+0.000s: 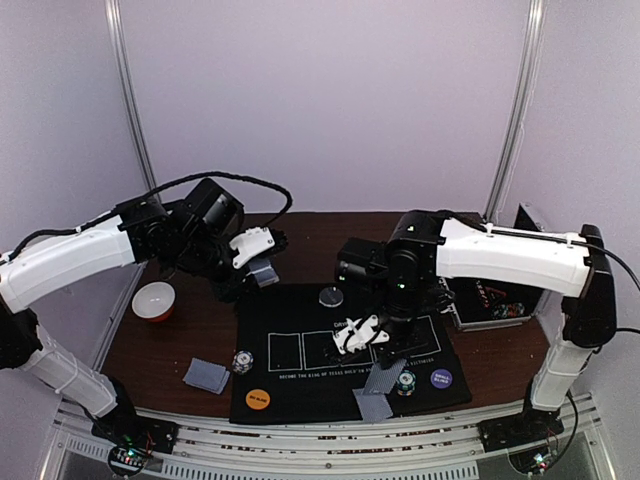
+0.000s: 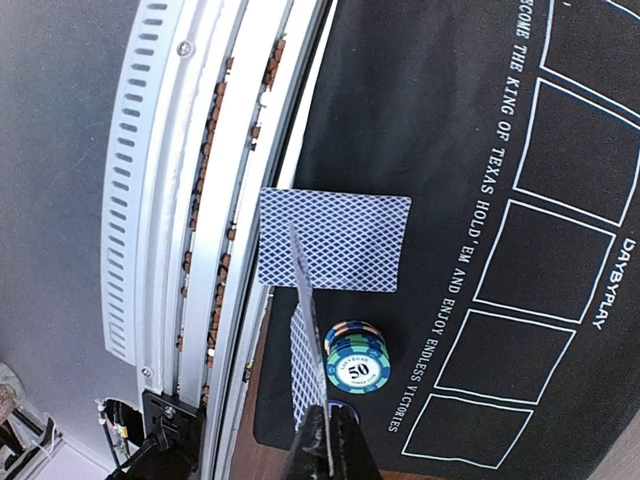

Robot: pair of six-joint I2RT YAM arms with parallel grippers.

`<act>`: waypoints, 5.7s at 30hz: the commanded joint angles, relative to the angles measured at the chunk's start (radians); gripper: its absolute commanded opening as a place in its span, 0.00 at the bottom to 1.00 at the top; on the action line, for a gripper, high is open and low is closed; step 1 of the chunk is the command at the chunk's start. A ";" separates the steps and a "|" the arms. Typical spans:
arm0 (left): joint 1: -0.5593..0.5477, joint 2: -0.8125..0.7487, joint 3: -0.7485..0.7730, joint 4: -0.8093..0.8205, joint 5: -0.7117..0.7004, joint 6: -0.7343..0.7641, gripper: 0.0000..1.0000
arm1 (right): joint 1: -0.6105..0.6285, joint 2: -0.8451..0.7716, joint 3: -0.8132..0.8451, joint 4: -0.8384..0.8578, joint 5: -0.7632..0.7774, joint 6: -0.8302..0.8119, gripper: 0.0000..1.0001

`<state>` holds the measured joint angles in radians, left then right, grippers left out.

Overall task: Distribute texas hold em gaming equipment
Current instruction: Distribute the poker card in the small blind area, then pick up the poker card from the face-down deck piles.

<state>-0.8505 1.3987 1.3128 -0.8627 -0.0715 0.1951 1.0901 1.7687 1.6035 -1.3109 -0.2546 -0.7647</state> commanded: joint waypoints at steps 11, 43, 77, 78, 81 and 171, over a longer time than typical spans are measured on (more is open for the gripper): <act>0.009 0.001 -0.009 0.034 0.001 -0.009 0.47 | 0.037 0.158 -0.028 -0.048 -0.105 -0.177 0.00; 0.009 0.000 -0.014 0.035 0.014 -0.002 0.47 | 0.125 0.189 0.092 -0.048 -0.090 -0.168 0.00; 0.010 -0.021 -0.025 0.036 0.015 -0.007 0.47 | 0.079 0.418 0.165 -0.030 0.065 -0.270 0.00; 0.010 -0.022 -0.026 0.035 0.014 -0.006 0.47 | 0.079 0.423 0.167 -0.026 0.062 -0.269 0.00; 0.010 -0.026 -0.030 0.036 0.015 -0.008 0.47 | 0.070 0.425 0.157 -0.011 0.051 -0.269 0.00; 0.005 -0.101 -0.004 0.039 0.109 0.078 0.46 | -0.171 0.126 -0.085 1.467 -0.453 1.337 0.93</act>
<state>-0.8486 1.2995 1.2720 -0.8619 0.0269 0.2600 0.9119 1.8687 1.4647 0.1806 -0.6910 0.6044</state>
